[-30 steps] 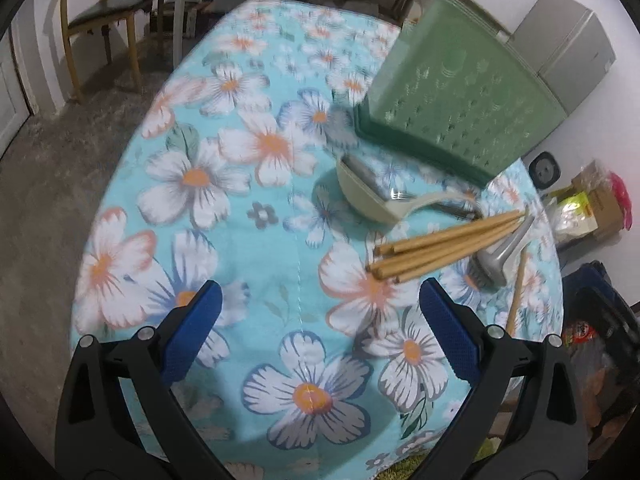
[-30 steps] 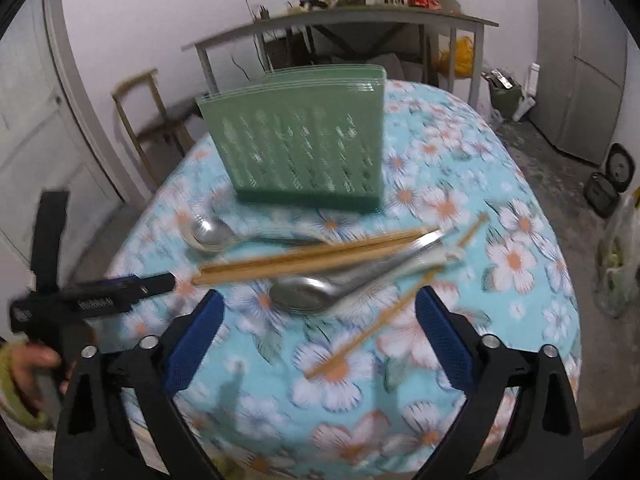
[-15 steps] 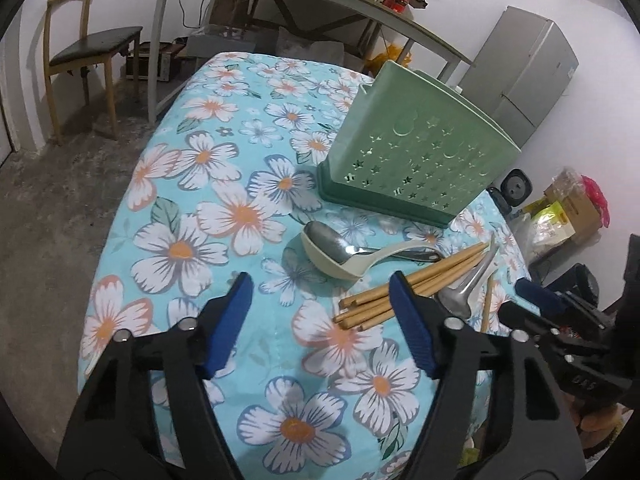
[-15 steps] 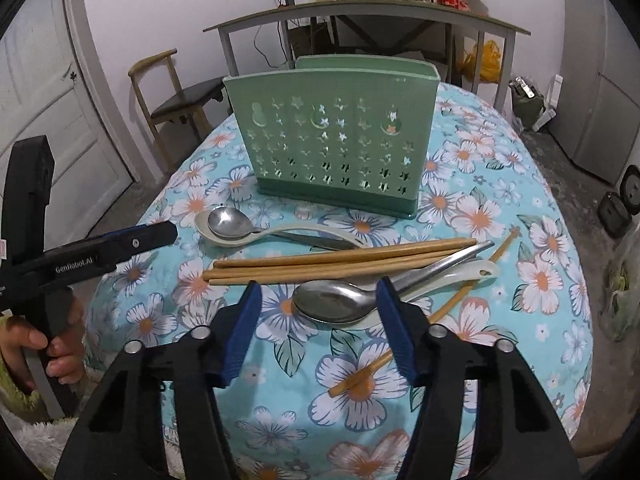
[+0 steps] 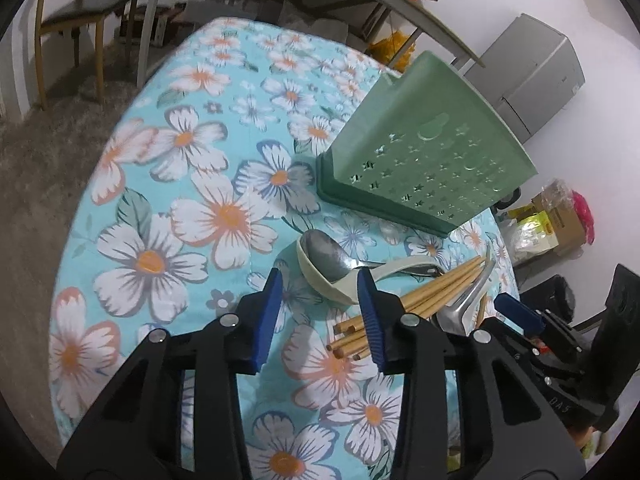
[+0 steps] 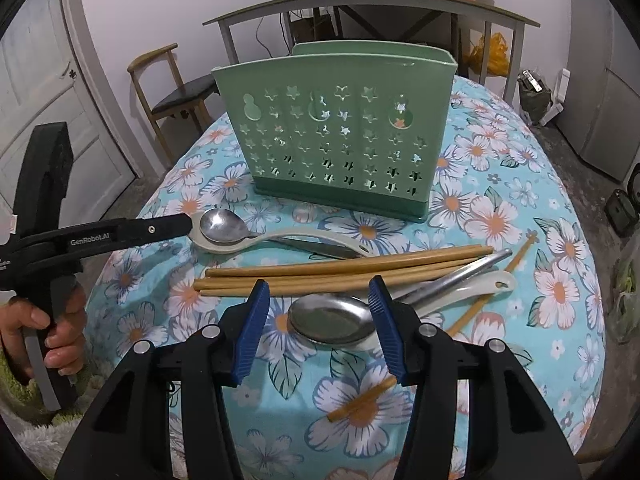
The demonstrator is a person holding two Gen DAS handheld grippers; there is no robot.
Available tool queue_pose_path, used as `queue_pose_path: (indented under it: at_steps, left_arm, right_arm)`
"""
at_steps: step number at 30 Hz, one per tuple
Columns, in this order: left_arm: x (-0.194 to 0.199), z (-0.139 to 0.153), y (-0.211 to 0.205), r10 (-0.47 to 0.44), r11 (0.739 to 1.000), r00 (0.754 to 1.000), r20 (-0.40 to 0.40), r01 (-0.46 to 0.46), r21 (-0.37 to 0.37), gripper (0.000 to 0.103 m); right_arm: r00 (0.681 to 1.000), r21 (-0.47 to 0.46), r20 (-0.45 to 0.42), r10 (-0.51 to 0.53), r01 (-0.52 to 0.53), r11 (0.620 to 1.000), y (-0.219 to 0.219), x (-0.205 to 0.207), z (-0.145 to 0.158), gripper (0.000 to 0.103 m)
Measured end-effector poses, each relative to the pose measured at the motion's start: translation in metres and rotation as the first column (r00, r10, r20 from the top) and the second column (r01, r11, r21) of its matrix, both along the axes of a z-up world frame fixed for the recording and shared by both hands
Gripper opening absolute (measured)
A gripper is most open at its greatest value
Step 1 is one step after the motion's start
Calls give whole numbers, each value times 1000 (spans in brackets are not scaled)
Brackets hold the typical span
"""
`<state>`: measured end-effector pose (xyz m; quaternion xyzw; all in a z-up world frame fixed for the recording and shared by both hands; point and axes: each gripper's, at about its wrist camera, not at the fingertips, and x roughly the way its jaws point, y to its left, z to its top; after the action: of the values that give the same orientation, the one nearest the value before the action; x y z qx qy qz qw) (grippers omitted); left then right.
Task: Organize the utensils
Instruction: 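Move the left tool toward the white ceramic spoon beside the green holder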
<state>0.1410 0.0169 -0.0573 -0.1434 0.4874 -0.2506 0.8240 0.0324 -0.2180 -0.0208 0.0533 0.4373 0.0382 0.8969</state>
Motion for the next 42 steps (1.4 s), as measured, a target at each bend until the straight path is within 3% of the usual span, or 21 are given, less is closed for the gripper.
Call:
queue_pose_path:
  at_steps: [5, 8, 11, 15, 24, 29, 37, 42]
  left_arm:
    - [15, -14, -3, 0, 1000, 996, -85, -1, -16, 32]
    - [22, -19, -4, -5, 1000, 993, -116, 4, -10, 22]
    - [28, -21, -5, -12, 1000, 991, -130, 11, -10, 13]
    - [31, -18, -1, -9, 1000, 993, -121, 9, -2, 9]
    - [35, -7, 14, 4, 999, 998, -70, -1, 37, 6]
    - [37, -2, 21, -3, 995, 999, -40, 7, 96, 5]
    - [38, -9, 20, -41, 995, 997, -62, 46, 84, 6]
    - [35, -14, 17, -63, 994, 996, -68, 69, 85, 6]
  right_arm:
    - [1000, 6, 0, 3, -3, 1000, 0, 9, 0, 50]
    - [1000, 8, 3, 3, -3, 1000, -1, 15, 2, 50]
    - [1000, 9, 7, 2, -2, 1000, -1, 21, 3, 50]
    - [1000, 9, 4, 10, -10, 1000, 0, 31, 2, 50]
    - [999, 9, 8, 32, -32, 999, 8, 45, 3, 50]
    - [997, 5, 21, 68, -68, 998, 21, 55, 7, 50]
    - [986, -25, 33, 162, -161, 987, 47, 68, 7, 50]
    - [969, 5, 0, 246, -246, 969, 57, 83, -5, 50]
